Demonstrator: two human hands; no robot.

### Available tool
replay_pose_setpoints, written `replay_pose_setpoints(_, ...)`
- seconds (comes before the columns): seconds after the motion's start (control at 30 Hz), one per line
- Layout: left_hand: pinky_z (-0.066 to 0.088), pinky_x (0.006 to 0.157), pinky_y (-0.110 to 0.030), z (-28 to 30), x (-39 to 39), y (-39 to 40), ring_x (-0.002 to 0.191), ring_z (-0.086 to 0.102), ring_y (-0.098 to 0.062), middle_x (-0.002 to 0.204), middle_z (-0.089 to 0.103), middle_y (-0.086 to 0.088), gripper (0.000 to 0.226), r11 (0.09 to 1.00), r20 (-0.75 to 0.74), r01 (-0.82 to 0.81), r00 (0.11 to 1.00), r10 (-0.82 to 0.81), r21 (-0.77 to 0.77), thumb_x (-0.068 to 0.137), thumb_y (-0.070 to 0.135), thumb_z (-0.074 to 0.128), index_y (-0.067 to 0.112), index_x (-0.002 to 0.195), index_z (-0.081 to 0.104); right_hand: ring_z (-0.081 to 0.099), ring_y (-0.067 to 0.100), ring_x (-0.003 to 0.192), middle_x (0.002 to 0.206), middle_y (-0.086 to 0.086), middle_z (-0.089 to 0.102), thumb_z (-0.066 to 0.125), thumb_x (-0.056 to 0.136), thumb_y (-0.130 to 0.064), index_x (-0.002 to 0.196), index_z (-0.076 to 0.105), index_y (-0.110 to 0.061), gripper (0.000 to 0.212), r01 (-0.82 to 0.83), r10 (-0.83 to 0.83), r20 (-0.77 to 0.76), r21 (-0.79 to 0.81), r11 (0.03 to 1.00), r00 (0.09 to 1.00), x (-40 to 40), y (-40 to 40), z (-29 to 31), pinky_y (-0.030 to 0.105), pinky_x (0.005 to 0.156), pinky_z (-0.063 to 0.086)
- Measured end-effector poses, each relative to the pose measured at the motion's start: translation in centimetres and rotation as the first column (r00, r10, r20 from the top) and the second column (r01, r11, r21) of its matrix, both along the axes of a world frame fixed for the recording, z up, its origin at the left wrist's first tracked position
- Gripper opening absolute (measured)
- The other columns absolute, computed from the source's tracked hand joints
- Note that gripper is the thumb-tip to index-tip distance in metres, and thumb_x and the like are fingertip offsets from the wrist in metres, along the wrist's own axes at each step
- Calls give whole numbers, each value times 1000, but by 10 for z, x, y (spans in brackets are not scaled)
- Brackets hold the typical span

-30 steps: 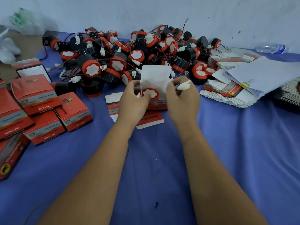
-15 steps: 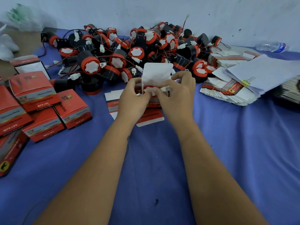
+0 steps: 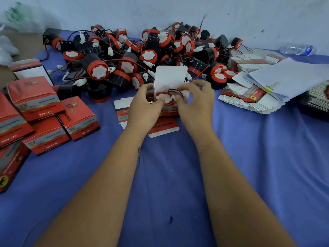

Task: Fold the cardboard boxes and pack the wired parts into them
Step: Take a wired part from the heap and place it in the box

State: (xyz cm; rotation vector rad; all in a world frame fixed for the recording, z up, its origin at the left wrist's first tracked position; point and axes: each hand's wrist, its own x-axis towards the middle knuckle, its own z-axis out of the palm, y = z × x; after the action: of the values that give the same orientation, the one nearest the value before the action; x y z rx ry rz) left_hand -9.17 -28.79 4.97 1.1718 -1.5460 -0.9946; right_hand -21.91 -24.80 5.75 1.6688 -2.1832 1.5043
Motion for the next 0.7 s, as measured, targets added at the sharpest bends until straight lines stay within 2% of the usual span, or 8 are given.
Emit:
replay_pose_setpoints(0.07, 51, 75, -23, 1, 0, 0, 95, 59, -1, 104, 62, 17, 36, 1000, -1, 2, 1000, -2, 6, 92, 24, 63, 30, 126, 54, 46, 18, 116, 120, -2, 50, 70, 84, -17, 94, 71, -23, 11, 2, 1, 60, -40, 999, 998, -2, 2, 2, 42, 97, 44)
replay_pose_setpoints(0.13, 54, 80, -28, 1, 0, 1, 97, 60, -4, 109, 63, 13, 37, 1000, -6, 3, 1000, -3, 15, 92, 23, 62, 30, 128, 54, 49, 21, 111, 118, 2, 52, 66, 82, -13, 84, 72, -18, 8, -8, 7, -18, -44, 999, 1000, -3, 4, 2, 44, 91, 46)
replay_pose_setpoints(0.23, 54, 85, -31, 1, 0, 3, 101, 60, -5, 111, 63, 12, 41, 1000, -16, 0, 1000, 0, 0, 93, 23, 61, 31, 131, 52, 49, 25, 107, 121, 8, 54, 59, 82, -5, 75, 73, -9, 16, -63, 58, -150, -29, 998, 987, -4, 5, 0, 43, 84, 45)
replay_pose_setpoints(0.4, 53, 91, -35, 5, 0, 6, 107, 61, -10, 115, 68, 13, 37, 998, -25, 54, 998, -54, -14, 95, 29, 54, 39, 130, 57, 51, 21, 102, 111, -5, 45, 53, 83, -1, 66, 68, 2, 23, -201, 196, -98, -54, 978, 976, -5, 5, -3, 36, 78, 45)
replay_pose_setpoints(0.47, 55, 88, -40, 9, -1, 8, 100, 65, -13, 103, 72, 11, 29, 995, -113, 80, 991, -73, 62, 97, 37, 44, 38, 114, 67, 52, 18, 99, 107, -7, 46, 52, 81, -4, 66, 68, -1, 22, -219, 216, -59, -60, 974, 975, -4, 5, -3, 34, 75, 46)
replay_pose_setpoints(0.53, 55, 86, -44, 12, -2, 7, 97, 67, -17, 98, 73, 4, 36, 989, -193, 65, 980, -38, 132, 99, 39, 36, 30, 105, 71, 54, 13, 99, 102, -9, 52, 55, 82, -7, 76, 71, -10, 18, -217, 215, -30, -84, 973, 976, -2, 6, -2, 27, 77, 47)
replay_pose_setpoints(0.63, 54, 86, -35, 10, -1, 4, 100, 67, -11, 101, 74, 9, 33, 989, -207, 77, 977, -50, 126, 101, 36, 38, 35, 104, 72, 59, 5, 93, 96, -12, 63, 58, 89, -15, 96, 55, -29, 16, -231, 251, 135, -148, 962, 959, 0, 8, 2, 16, 74, 46)
replay_pose_setpoints(0.7, 51, 89, -27, 8, 1, 3, 104, 63, 0, 102, 70, 22, 25, 991, -203, 93, 976, -72, 97, 101, 35, 45, 48, 102, 66, 61, 2, 89, 92, -13, 66, 56, 94, -20, 95, 48, -35, 18, -225, 261, 264, -159, 961, 928, -2, 8, 4, 12, 70, 44)
